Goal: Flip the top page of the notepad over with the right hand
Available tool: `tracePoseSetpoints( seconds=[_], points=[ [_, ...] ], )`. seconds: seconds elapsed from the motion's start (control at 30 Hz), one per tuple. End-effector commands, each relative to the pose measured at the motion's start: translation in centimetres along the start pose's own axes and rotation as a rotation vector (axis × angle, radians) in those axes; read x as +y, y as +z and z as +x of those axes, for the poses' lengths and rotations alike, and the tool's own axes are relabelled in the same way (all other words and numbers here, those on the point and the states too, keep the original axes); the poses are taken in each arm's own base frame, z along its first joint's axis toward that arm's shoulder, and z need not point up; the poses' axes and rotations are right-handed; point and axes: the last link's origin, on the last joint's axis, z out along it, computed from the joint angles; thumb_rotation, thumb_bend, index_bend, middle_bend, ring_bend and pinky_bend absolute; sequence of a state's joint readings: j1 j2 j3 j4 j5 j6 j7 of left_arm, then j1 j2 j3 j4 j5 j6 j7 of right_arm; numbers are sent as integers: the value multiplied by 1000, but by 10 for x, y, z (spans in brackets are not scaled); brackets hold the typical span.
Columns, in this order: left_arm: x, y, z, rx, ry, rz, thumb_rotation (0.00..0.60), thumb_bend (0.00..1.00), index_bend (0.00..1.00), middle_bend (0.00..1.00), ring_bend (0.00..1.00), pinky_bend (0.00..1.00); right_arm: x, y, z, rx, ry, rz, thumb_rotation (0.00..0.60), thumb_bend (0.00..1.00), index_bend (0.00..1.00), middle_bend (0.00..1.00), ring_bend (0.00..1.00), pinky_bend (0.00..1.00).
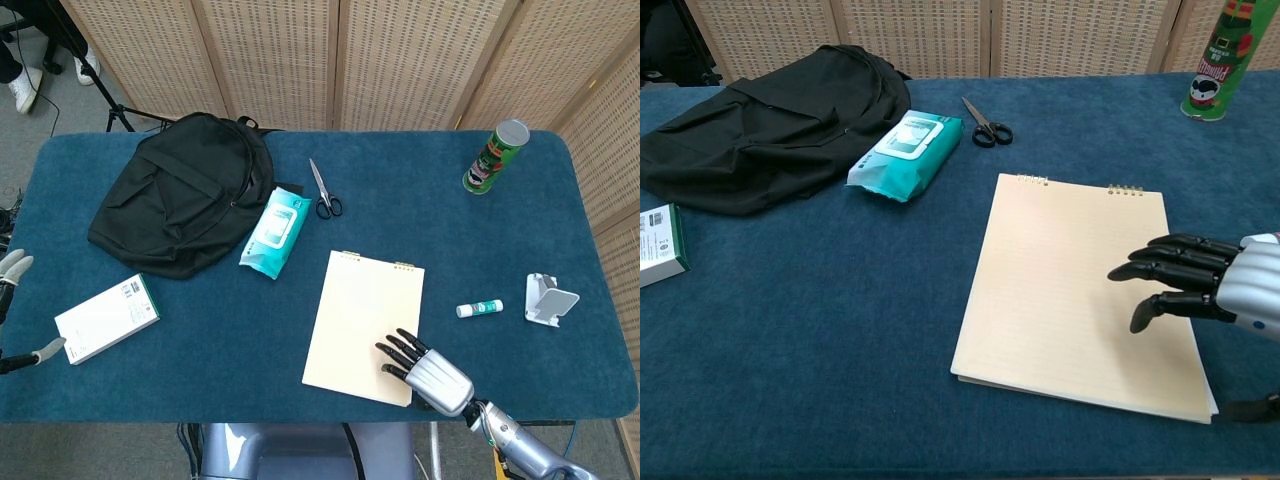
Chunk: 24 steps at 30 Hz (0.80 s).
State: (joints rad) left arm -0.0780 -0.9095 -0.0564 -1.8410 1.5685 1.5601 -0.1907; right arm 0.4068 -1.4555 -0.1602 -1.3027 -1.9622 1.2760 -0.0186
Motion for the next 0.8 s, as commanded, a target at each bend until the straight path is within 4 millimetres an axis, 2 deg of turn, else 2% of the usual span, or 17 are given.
tracePoseSetpoints(
  seconds=[0.03, 0.63, 0.8],
  points=[
    [0, 0, -1, -3, 1, -1, 600, 0, 0, 0, 0, 0, -1, 3, 0, 4, 17, 1, 600, 0, 289, 101, 9, 36],
    [0, 0, -1, -2, 3, 0, 600, 0, 0, 0, 0, 0, -8, 31, -2, 73, 85, 2, 600, 1, 325, 144, 38, 37],
    [0, 1, -1, -4, 2, -1, 600, 0, 0, 0, 0, 0, -5, 37, -3, 101, 96, -10, 600, 49, 329, 158, 47, 36]
  ],
)
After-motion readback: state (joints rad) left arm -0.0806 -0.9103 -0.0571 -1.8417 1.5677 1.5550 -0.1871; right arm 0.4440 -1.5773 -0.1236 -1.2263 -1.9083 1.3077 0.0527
